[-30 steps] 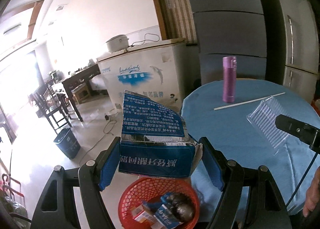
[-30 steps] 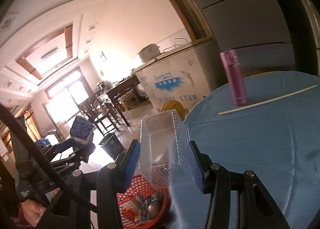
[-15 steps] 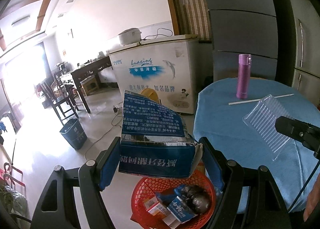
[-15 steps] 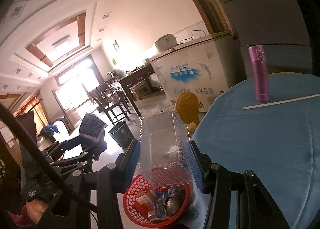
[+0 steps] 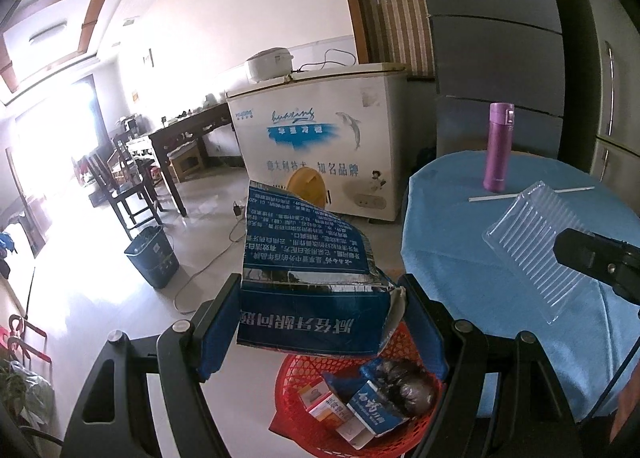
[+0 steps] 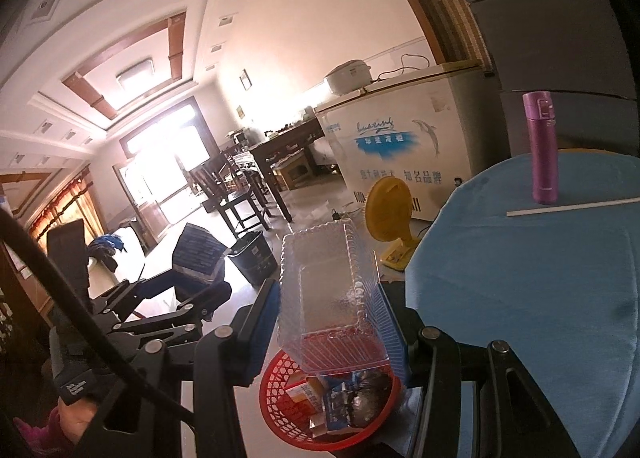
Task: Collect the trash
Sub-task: 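Carry the blue carton and clear tray over the red basket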
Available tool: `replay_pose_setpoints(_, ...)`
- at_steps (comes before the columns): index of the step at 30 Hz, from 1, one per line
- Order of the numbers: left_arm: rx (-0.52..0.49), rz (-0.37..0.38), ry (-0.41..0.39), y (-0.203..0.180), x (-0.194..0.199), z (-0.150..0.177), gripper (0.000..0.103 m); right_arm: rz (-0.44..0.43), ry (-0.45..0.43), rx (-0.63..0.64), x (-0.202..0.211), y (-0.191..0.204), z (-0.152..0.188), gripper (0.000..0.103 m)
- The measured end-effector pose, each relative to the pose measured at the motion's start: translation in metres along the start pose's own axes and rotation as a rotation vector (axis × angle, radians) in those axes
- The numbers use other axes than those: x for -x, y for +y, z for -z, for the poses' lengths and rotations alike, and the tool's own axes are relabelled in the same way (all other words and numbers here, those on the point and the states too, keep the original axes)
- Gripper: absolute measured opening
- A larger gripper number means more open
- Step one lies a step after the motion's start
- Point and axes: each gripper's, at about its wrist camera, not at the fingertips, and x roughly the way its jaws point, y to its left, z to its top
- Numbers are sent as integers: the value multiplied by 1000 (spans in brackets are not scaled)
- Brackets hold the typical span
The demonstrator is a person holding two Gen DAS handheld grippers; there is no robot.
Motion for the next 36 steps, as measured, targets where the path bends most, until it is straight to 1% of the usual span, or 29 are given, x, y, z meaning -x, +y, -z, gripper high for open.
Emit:
replay_pose_setpoints(19, 34, -16, 53, 26, -17, 20, 78, -20, 78, 53, -40, 29, 6, 52)
replay_pose_setpoints(29, 47, -26, 79, 32, -28, 25, 78, -27, 121, 65, -61, 36, 15, 52)
replay_pose_setpoints(36, 48, -30, 104, 34, -36, 31, 78, -29, 147, 69, -73, 33, 19, 52)
